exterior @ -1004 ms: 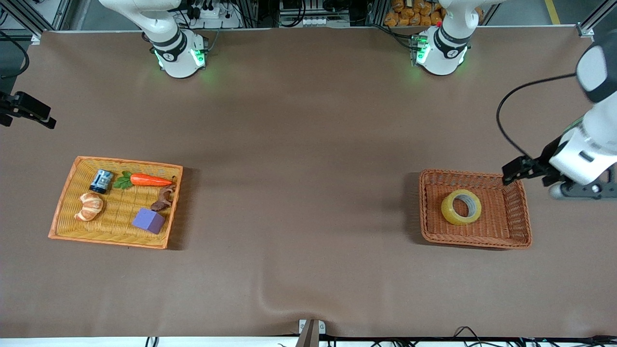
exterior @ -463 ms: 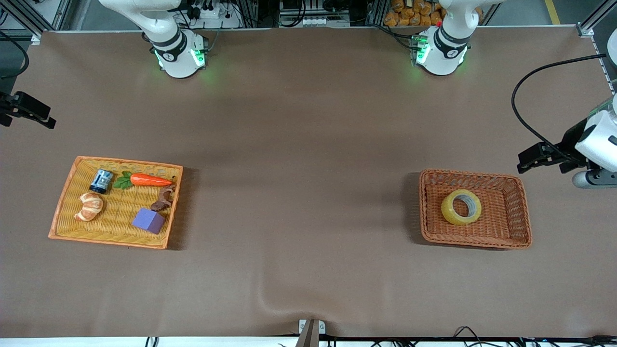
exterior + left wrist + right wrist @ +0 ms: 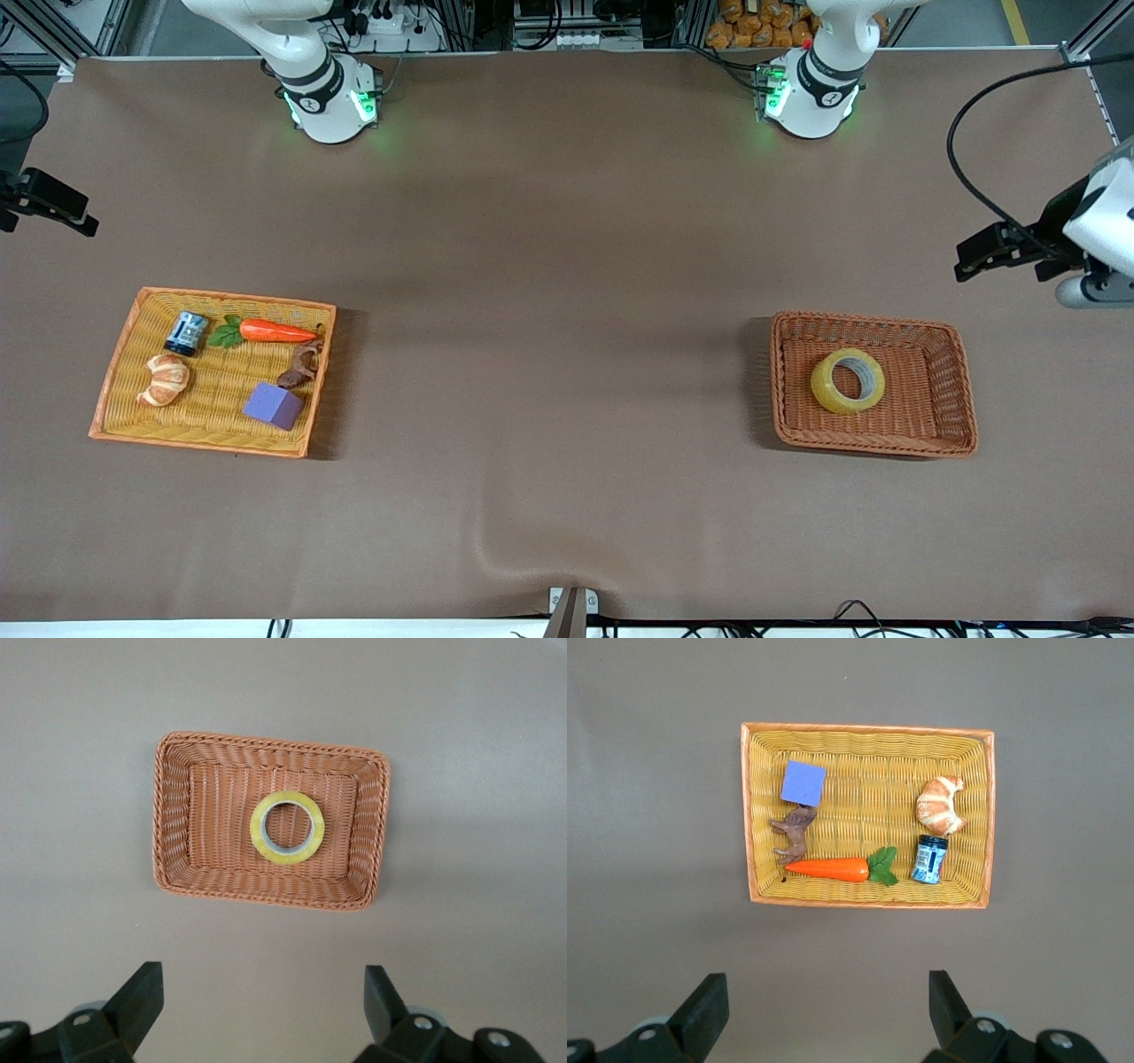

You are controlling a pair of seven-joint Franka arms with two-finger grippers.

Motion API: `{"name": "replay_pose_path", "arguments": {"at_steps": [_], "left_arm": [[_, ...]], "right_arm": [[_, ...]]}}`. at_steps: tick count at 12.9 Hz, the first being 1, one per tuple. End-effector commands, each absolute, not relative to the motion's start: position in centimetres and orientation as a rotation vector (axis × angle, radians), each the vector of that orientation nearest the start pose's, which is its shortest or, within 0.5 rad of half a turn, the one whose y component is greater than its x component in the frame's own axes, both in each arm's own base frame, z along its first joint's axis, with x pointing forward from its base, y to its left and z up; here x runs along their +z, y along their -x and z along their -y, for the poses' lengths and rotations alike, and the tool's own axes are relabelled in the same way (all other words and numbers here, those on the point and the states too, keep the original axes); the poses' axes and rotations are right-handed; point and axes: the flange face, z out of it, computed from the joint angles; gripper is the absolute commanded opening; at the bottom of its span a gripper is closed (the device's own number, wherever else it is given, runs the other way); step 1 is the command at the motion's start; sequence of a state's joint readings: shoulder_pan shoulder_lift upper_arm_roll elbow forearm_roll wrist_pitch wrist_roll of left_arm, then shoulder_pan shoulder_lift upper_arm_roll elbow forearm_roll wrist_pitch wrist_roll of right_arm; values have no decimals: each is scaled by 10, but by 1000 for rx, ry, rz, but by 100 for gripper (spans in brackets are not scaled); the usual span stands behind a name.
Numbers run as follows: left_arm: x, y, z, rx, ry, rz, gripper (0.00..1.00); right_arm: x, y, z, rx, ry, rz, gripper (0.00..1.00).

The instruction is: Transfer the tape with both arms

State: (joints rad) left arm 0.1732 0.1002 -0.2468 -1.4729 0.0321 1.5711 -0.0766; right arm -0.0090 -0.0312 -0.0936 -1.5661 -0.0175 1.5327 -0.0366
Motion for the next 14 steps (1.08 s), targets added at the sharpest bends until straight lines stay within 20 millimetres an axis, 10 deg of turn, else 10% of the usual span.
{"name": "replay_pose_path", "arguments": {"at_steps": [1,14], "left_arm": [[627,-572,32,-8,3106,34,100],[643,-556,44,-28,3110,-34,100]], "right_arm": [[644,-534,66,7,3151,-98,100],[643,-534,65,7,3152,-83,100]]}}
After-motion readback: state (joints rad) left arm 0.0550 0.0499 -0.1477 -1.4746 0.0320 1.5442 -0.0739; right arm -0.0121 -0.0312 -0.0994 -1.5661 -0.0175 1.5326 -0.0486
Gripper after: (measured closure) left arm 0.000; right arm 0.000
